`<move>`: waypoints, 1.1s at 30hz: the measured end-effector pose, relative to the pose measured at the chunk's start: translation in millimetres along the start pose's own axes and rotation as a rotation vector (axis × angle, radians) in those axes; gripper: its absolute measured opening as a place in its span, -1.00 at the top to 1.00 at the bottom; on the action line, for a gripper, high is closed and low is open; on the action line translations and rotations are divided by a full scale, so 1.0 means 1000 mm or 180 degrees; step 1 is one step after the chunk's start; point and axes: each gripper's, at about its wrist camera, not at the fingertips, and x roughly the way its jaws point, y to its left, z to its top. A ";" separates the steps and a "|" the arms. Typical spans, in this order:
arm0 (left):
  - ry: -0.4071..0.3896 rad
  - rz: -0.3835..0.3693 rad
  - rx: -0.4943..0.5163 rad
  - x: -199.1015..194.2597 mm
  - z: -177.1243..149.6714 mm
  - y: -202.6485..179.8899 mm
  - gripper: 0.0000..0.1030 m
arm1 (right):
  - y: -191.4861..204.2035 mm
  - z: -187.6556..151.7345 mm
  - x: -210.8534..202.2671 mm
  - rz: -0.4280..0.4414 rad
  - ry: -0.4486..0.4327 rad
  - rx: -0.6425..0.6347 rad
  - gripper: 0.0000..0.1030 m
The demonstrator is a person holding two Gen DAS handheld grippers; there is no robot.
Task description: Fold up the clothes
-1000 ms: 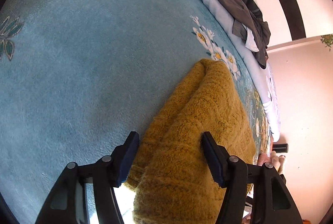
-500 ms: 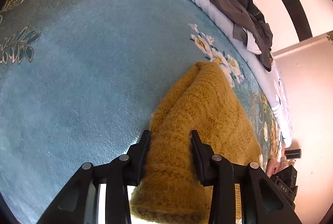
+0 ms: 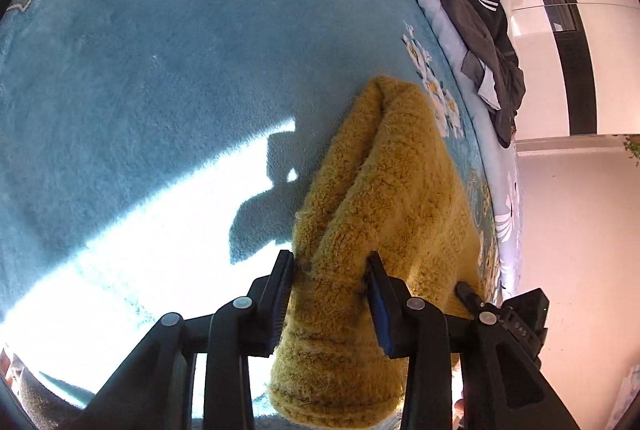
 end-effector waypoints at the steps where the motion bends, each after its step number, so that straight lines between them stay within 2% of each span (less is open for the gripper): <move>1: 0.0001 0.0032 0.0077 0.001 0.003 -0.003 0.18 | -0.006 -0.001 0.004 -0.0029 0.0015 0.0043 0.30; 2: 0.0006 0.0076 0.0173 0.003 0.006 -0.008 0.15 | -0.011 -0.001 0.006 -0.0016 0.0010 0.0104 0.22; 6: 0.0048 0.0152 0.0480 0.016 0.012 -0.023 0.00 | -0.024 -0.003 0.009 0.0090 -0.0088 0.0255 0.14; 10: 0.0009 0.0182 0.0455 0.021 0.011 -0.026 -0.04 | -0.021 -0.005 0.011 0.0059 -0.0197 0.0286 0.04; 12: -0.0067 0.0257 0.0521 0.015 0.007 -0.031 0.20 | -0.017 -0.005 0.011 0.0029 -0.0238 0.0320 0.04; 13: -0.0101 0.0313 0.0593 0.013 0.005 -0.037 0.32 | -0.015 -0.005 0.011 0.0032 -0.0258 0.0350 0.10; 14: -0.0126 0.0357 0.0673 0.010 0.002 -0.043 0.40 | -0.014 -0.004 0.011 0.0033 -0.0262 0.0384 0.23; 20: -0.0292 0.0340 0.0874 -0.028 -0.007 -0.080 0.52 | -0.004 0.009 0.003 0.0142 -0.0104 0.0533 0.41; 25: -0.0509 0.0337 0.1397 -0.073 -0.030 -0.143 0.62 | 0.038 0.010 -0.037 0.0374 -0.0231 0.0150 0.43; 29: -0.0736 0.0094 0.1771 -0.102 -0.055 -0.207 0.61 | 0.058 0.001 -0.085 0.0567 -0.0357 -0.0157 0.43; 33: -0.0716 -0.0126 0.2057 -0.100 -0.081 -0.261 0.61 | 0.068 -0.009 -0.140 0.0727 -0.0504 -0.0410 0.43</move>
